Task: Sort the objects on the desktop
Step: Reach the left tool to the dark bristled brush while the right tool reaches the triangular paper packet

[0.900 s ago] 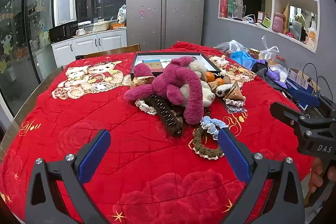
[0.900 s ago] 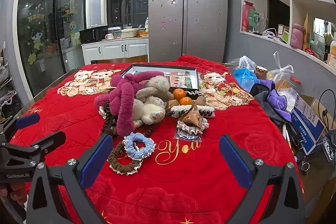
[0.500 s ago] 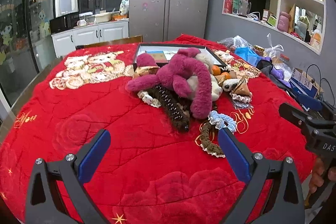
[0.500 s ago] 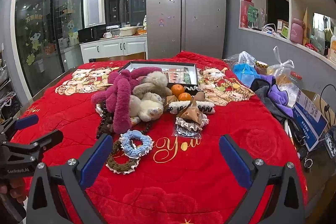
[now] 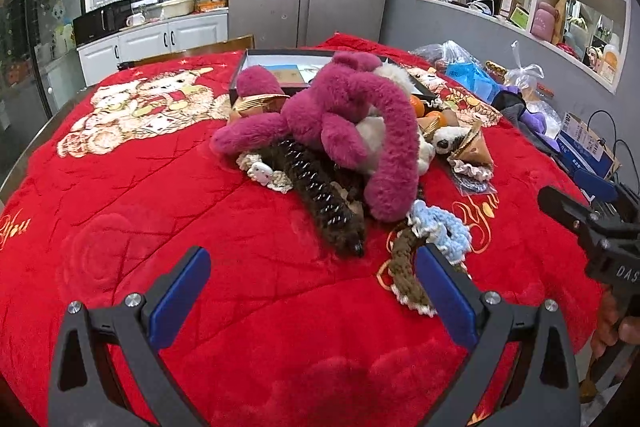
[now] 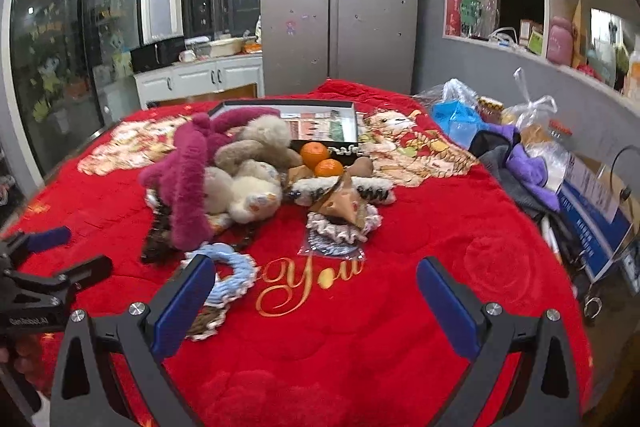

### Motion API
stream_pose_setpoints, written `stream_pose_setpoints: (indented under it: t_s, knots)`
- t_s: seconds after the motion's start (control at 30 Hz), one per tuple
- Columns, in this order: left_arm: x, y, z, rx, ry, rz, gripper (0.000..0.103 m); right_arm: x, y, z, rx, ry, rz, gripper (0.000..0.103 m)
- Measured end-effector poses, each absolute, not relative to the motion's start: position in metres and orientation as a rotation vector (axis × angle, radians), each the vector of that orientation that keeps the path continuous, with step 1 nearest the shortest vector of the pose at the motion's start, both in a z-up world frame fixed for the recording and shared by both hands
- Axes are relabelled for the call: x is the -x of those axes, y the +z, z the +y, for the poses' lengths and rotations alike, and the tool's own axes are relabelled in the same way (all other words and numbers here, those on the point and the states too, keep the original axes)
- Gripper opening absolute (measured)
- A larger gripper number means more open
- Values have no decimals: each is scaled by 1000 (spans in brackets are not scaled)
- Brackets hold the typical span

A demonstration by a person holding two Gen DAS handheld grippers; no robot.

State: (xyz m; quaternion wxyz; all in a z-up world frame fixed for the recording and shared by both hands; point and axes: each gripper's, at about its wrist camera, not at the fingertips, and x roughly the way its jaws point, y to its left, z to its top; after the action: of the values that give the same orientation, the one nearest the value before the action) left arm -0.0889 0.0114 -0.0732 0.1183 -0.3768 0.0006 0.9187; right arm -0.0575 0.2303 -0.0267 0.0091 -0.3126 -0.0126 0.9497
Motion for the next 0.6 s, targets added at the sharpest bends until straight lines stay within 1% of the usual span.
stream_pose_setpoints:
  t_s: [0.07,0.17,0.4,0.6]
  knots:
    - [99,-76,13,1120,2679,-3,103,66,-29,229,983,2955,-66,103]
    - [116,-83,15,1167,2674,4,103,79,-31,233,1000,2951,-38,103]
    - [147,-104,12,1281,2633,-53,103,106,-39,241,1047,2921,7,103]
    - [161,-112,21,1314,2590,-49,103,130,-51,244,1093,2900,24,103]
